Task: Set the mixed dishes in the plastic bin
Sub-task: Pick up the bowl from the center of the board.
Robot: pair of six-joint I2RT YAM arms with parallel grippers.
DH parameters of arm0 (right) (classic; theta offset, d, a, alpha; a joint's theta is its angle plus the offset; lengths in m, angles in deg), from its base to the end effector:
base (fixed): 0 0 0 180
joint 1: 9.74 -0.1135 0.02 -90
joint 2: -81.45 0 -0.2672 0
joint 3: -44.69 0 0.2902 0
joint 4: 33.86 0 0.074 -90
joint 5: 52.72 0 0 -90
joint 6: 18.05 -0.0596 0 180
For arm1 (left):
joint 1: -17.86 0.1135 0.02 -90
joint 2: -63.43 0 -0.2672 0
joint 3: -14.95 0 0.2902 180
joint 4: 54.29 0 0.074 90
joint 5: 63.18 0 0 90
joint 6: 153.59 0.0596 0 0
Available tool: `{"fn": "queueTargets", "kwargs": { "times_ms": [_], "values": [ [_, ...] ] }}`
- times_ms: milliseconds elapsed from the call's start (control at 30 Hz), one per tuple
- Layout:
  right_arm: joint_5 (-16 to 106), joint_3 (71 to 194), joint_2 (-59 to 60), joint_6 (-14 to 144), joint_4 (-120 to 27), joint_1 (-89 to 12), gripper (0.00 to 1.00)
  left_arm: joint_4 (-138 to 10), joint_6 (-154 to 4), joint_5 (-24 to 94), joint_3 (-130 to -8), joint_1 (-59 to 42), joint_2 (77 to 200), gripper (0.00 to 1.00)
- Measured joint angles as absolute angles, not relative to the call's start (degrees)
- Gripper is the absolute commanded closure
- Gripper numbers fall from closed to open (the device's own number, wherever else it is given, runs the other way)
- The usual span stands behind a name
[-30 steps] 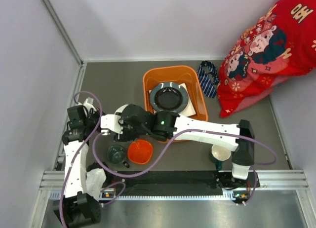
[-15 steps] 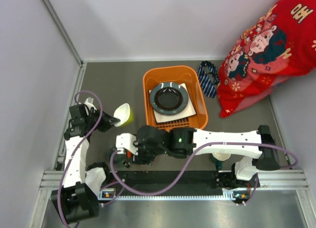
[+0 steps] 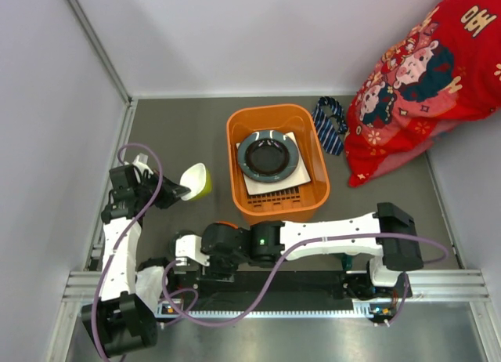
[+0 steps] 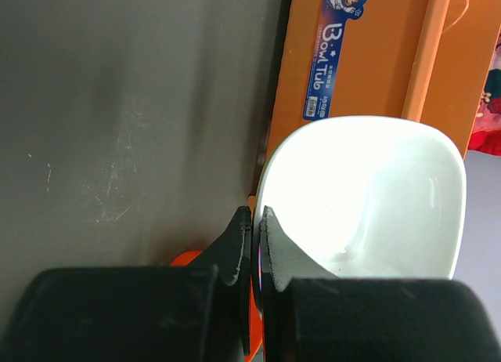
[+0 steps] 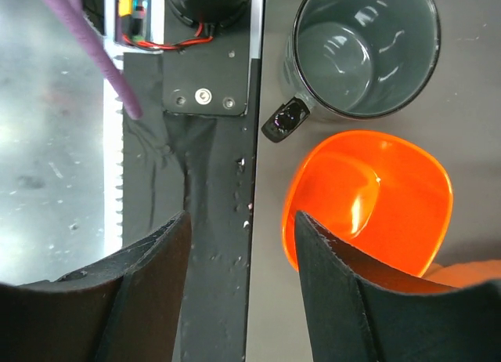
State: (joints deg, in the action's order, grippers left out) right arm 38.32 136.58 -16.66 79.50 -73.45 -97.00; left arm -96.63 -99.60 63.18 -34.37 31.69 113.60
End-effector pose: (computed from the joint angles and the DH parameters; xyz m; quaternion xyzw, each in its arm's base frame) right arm 0.0199 0.4389 0.2508 -0.6844 0.6246 0.2475 0.2834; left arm 0.2298 0.0202 0.2309 -0.2550 0.8430 -0.3536 0.3153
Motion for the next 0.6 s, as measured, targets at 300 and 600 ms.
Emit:
{"fn": "queueTargets", "kwargs": {
  "times_ms": [300,600],
  "values": [
    [35.6,136.1,-21.8,80.6,-71.2,-97.0,0.47,-96.7,-99.4,63.2,-34.4,31.7,113.3,1.00],
    [33.0,136.0,-24.1,81.4,-70.2,-96.3,0.53,-96.8,-99.4,63.2,-34.4,31.7,113.3,1.00]
  ]
}}
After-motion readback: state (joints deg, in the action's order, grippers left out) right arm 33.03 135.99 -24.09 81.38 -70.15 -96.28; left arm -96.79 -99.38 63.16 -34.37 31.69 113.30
